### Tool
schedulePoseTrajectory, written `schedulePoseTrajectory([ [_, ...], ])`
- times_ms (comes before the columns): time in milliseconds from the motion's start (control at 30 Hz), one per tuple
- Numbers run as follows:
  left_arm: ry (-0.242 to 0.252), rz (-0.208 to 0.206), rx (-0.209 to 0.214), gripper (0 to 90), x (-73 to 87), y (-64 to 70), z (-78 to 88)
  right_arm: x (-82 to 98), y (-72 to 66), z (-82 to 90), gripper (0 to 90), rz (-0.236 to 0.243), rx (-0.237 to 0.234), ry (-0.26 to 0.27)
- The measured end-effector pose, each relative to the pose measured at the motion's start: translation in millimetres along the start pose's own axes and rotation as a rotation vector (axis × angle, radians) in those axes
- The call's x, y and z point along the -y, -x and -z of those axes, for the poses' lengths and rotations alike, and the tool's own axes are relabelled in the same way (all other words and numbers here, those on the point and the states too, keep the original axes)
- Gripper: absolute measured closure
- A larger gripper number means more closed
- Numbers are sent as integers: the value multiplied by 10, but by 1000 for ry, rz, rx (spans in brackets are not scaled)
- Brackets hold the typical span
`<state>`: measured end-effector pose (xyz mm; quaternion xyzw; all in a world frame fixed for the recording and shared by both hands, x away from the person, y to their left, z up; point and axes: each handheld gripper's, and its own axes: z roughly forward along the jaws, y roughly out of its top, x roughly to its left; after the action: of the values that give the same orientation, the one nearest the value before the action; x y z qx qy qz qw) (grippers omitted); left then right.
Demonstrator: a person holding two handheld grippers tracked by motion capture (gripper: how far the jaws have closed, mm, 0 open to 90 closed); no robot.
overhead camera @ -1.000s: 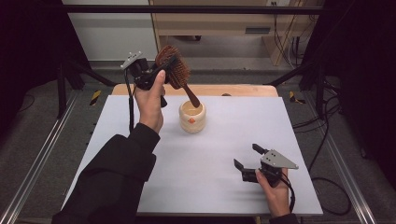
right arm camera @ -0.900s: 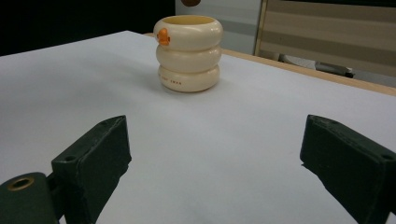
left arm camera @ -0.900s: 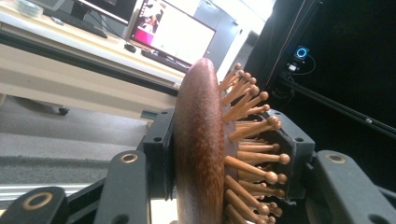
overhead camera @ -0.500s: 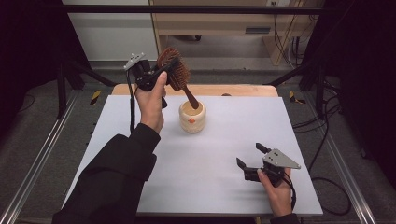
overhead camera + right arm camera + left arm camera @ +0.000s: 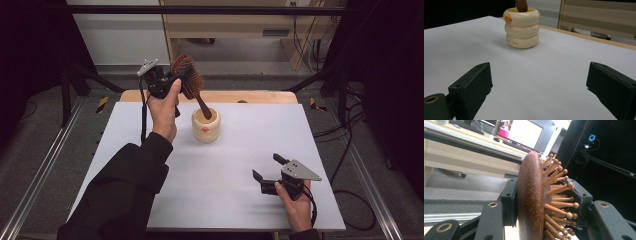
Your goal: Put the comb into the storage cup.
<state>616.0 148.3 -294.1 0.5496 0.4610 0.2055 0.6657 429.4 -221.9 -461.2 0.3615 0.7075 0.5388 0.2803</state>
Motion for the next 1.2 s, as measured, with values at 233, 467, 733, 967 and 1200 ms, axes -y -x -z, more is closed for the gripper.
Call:
schedulePoseTrajectory([
  [233, -6, -1, -5, 496, 29, -4, -15, 5, 4, 6, 66, -10, -4, 2],
  [467, -14, -1, -4, 496, 56, -11, -29, 7, 4, 1, 64, -19, -9, 5],
  [733, -29, -2, -9, 495, 135, -28, -47, 11, 8, 2, 62, -25, -17, 8],
  [967, -36, -21, -14, 495, 149, -32, -56, 10, 4, 1, 60, -26, -19, 9],
  [1200, -53, -24, -9, 493, 188, -8, -75, 10, 4, 2, 60, -28, -19, 9],
])
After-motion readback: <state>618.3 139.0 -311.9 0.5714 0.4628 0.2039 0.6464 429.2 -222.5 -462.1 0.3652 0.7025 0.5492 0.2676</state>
